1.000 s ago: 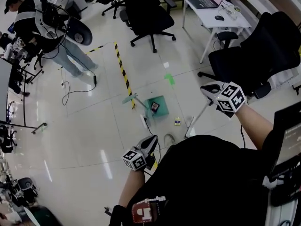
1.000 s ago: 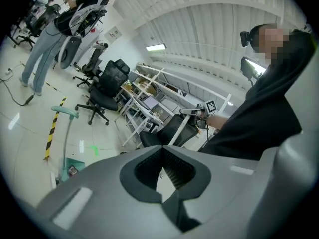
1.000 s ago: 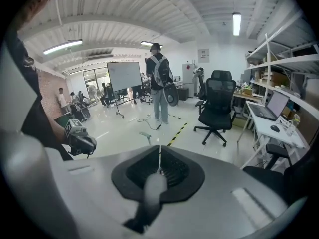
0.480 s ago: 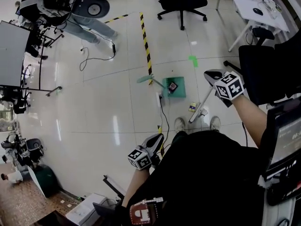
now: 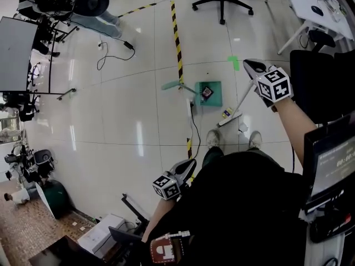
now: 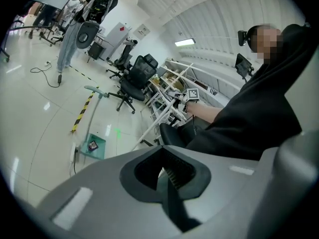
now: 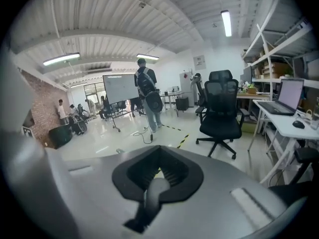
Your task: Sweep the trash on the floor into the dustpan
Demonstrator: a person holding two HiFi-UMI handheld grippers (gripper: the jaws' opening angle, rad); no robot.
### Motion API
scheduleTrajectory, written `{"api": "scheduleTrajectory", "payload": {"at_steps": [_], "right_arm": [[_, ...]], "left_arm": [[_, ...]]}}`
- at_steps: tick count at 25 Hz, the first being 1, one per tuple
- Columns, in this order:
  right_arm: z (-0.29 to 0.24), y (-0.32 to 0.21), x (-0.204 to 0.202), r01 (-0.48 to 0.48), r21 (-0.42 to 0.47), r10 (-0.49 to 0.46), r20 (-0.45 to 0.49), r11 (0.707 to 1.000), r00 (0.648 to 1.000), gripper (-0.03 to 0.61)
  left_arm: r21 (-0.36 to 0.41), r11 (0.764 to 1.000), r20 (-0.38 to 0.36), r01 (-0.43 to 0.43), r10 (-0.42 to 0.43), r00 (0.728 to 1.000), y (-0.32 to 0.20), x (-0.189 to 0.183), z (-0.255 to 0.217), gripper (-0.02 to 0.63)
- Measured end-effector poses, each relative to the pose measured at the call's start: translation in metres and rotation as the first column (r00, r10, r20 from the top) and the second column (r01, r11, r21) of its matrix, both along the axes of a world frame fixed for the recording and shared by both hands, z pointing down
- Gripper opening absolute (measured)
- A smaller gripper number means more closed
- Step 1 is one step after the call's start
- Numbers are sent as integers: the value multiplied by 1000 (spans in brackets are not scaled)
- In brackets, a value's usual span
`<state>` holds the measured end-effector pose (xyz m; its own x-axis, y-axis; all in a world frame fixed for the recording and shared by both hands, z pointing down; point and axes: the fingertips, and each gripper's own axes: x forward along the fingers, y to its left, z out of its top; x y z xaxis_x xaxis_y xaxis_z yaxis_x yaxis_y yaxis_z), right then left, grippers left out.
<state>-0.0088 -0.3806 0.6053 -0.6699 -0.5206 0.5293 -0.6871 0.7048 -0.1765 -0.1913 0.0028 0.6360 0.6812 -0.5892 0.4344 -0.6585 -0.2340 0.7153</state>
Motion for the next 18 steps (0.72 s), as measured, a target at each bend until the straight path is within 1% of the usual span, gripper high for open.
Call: {"api": "scheduleTrajectory", "payload": {"at_steps": [3,6,9,11,13,16,18], "right_arm": [[1,-9,-10,61,60,-60,-19,996,998,0],[-4,-5,-19,108,81,-106,-34,991,994,0],[-19,-5,-20,90,89,-89,-18,992,996,0],[-34,-12,-18,77,118,-76,-7,990,997,0],[-48,-19,-21,86,141,-87,-1,986,996,0],[-51,-13,-32,132,120,-134,6,984,991,0],[-46,-7,-34,141,87,-144,33,986,989,0]], "left_arm": [[13,1000,2,-5,5,1000,-15,-1,4,0],[12,1000,2,-15,15,1000,-20,0,-4,0],[20,999,0,-26,26,1000,-17,-3,-11,0],[29,999,-5,-26,26,1000,-17,-6,-12,2],[34,999,-5,-22,22,1000,-18,-7,-15,1],[37,999,-4,-13,13,1000,-17,-7,-16,0],[32,999,-5,-10,11,1000,-17,-6,-16,1]]}}
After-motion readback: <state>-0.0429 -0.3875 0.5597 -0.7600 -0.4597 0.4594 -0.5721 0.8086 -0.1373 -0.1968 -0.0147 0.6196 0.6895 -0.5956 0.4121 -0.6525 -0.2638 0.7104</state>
